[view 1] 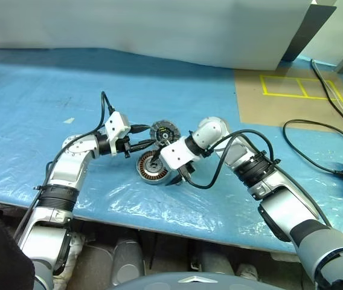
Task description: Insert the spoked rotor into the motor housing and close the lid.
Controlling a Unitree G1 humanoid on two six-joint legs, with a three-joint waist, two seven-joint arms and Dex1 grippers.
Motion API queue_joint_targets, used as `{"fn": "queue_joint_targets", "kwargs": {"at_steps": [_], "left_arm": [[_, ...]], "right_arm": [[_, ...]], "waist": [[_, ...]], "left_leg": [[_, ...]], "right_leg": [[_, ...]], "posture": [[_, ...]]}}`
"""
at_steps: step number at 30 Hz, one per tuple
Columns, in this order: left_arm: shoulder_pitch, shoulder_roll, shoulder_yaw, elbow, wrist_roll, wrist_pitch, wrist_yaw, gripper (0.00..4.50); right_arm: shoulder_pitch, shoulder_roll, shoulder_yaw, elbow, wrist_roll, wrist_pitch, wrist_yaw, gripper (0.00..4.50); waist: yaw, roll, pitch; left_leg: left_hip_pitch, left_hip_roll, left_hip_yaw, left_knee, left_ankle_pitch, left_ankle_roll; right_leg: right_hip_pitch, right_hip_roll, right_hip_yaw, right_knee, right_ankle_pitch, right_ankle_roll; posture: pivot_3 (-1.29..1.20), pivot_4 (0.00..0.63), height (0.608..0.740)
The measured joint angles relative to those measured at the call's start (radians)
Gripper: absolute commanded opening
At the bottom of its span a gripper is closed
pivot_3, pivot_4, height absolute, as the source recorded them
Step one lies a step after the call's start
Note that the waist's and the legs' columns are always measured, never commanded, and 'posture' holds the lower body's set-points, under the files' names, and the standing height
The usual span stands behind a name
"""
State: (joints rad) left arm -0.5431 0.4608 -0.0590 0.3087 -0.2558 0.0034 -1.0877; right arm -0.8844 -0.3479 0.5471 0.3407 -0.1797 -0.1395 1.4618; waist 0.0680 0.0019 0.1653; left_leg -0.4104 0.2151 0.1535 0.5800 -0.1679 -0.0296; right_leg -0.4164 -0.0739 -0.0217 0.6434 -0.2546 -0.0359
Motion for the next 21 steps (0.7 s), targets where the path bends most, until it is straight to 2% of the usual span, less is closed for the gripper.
{"fn": "queue_joint_targets", "kwargs": {"at_steps": [6, 10, 13, 16, 18, 21], "left_arm": [[-0.012, 0.000, -0.002, 0.018, 0.004, 0.000, -0.009, 2.51], [-0.011, -0.002, -0.007, 0.016, 0.003, 0.003, -0.020, 2.51], [0.031, -0.007, -0.010, -0.047, -0.010, 0.024, -0.019, 2.51], [0.106, -0.010, -0.014, -0.125, -0.032, 0.067, -0.014, 2.51], [0.149, -0.012, -0.015, -0.183, -0.044, 0.105, -0.001, 2.51], [0.174, -0.009, -0.013, -0.227, -0.065, 0.160, 0.020, 2.51]], "right_arm": [[0.004, -0.060, -0.032, -0.111, 0.066, 0.082, 0.014, 4.03], [0.086, -0.162, -0.132, -0.294, 0.181, 0.298, 0.021, 4.03], [0.235, -0.225, -0.268, -0.477, 0.284, 0.530, -0.053, 4.03], [0.401, -0.249, -0.387, -0.580, 0.328, 0.691, -0.190, 4.03], [0.531, -0.251, -0.435, -0.628, 0.332, 0.747, -0.286, 4.03], [0.647, -0.228, -0.438, -0.654, 0.350, 0.818, -0.372, 4.03]], "waist": [[0.002, 0.000, 0.000], [0.010, 0.000, 0.000], [0.018, 0.000, 0.000], [0.025, 0.000, 0.000], [0.028, 0.000, 0.000], [0.024, 0.001, 0.000]], "left_leg": [[0.000, 0.000, 0.000, 0.000, 0.001, -0.001], [0.000, -0.001, 0.000, 0.000, 0.001, -0.001], [0.001, 0.000, 0.000, -0.002, 0.001, -0.002], [0.004, 0.000, 0.000, -0.004, 0.000, -0.004], [0.007, 0.000, 0.000, -0.005, -0.001, -0.006], [0.009, 0.000, 0.001, -0.005, -0.001, -0.006]], "right_leg": [[0.000, 0.000, 0.000, 0.000, 0.001, 0.001], [0.001, 0.000, 0.000, -0.002, 0.002, 0.003], [0.003, 0.000, 0.000, -0.003, 0.002, 0.003], [0.004, 0.000, 0.000, -0.003, 0.000, 0.000], [0.006, 0.000, 0.000, -0.004, -0.001, 0.000], [0.007, 0.000, 0.002, -0.006, -0.001, 0.001]], "posture": [[0.00, 0.150, 0.740], [0.00, 0.150, 0.740], [0.00, 0.150, 0.740], [0.00, 0.150, 0.740], [0.00, 0.150, 0.740], [0.00, 0.150, 0.740]]}}
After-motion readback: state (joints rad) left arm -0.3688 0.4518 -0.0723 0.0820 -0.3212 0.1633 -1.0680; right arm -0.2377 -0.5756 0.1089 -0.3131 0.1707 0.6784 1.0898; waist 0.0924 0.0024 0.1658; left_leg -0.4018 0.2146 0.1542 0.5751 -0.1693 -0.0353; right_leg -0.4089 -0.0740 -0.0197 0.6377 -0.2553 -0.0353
